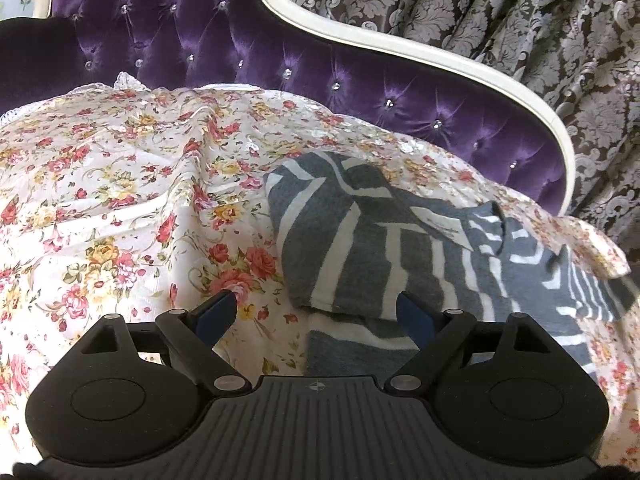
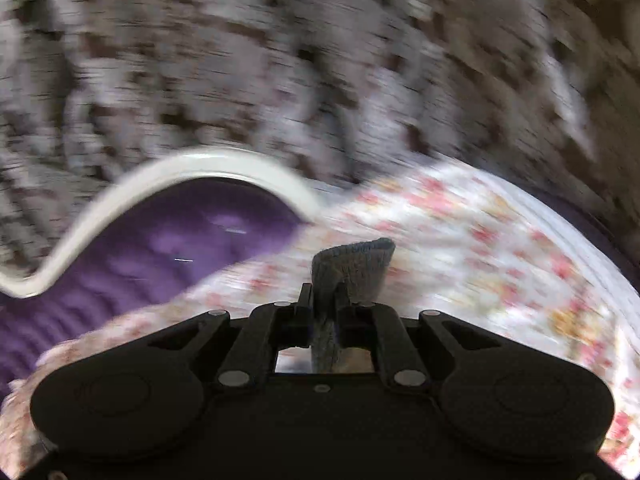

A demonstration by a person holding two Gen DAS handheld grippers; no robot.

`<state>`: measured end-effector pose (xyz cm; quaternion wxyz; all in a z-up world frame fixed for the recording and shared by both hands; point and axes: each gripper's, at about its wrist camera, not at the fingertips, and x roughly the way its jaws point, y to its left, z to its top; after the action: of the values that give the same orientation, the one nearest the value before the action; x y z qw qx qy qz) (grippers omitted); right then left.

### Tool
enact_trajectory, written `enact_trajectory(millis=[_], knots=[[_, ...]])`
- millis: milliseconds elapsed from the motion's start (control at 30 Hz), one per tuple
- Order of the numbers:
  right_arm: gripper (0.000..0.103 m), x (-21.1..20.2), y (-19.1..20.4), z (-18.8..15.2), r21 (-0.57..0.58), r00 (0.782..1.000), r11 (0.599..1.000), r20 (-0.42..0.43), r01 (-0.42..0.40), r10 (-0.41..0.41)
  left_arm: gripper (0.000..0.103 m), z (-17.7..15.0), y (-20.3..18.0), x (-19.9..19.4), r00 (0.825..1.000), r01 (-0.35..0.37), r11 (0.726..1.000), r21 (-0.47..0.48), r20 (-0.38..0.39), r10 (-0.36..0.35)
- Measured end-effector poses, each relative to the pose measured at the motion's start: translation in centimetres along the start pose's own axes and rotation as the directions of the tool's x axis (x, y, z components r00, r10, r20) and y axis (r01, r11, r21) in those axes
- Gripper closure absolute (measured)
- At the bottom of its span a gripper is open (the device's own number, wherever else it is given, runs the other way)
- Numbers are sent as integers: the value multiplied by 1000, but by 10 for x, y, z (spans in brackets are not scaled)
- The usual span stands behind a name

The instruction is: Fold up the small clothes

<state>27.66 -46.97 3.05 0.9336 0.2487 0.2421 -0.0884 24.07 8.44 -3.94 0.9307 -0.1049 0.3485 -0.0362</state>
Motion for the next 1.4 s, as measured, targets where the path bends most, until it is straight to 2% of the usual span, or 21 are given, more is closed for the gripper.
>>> enact_trajectory(millis=[100,200,300,433,600,767,867,933,1000,1100,1200,1300,1400], knots=[[86,-13,59,7,-82,993,989,-2,-120,120,16,1,1,-5,1000,10,1000,0,1,-10],[86,-21,113,3,-140,971,961,-20,-238,238,16,3,6,-9,1000,26,999,-21,3,-26],[86,-22,167,-14,-192,934,915,-74,-356,348,16,6,11,-15,999,34,999,-41,13,-33],[86,-12,230,-58,-232,865,836,-194,-498,462,16,11,20,-19,999,36,997,-69,22,-35],[86,19,279,-126,-206,785,773,-336,-600,520,16,14,29,-21,999,27,994,-103,22,-24],[85,42,305,-191,-206,744,747,-428,-633,512,16,17,35,-22,999,22,993,-117,27,-19],[77,43,307,-218,-184,706,725,-474,-664,526,16,18,38,-22,1000,18,992,-125,27,-15],[66,41,307,-226,-199,691,704,-490,-682,531,16,18,40,-21,1000,12,992,-129,27,-9],[51,30,297,-224,-213,687,689,-486,-693,541,16,18,42,-20,1000,6,991,-133,25,-3],[49,21,283,-210,-219,700,693,-453,-687,552,16,18,42,-19,1000,1,991,-137,23,2],[45,17,256,-188,-205,739,733,-400,-649,542,16,17,41,-18,1000,3,991,-135,21,0],[42,22,224,-168,-205,795,790,-359,-577,488,16,16,36,-15,1000,5,993,-116,19,-3],[42,39,184,-154,-135,824,848,-354,-513,442,16,13,31,-12,1000,3,996,-91,9,-3]])
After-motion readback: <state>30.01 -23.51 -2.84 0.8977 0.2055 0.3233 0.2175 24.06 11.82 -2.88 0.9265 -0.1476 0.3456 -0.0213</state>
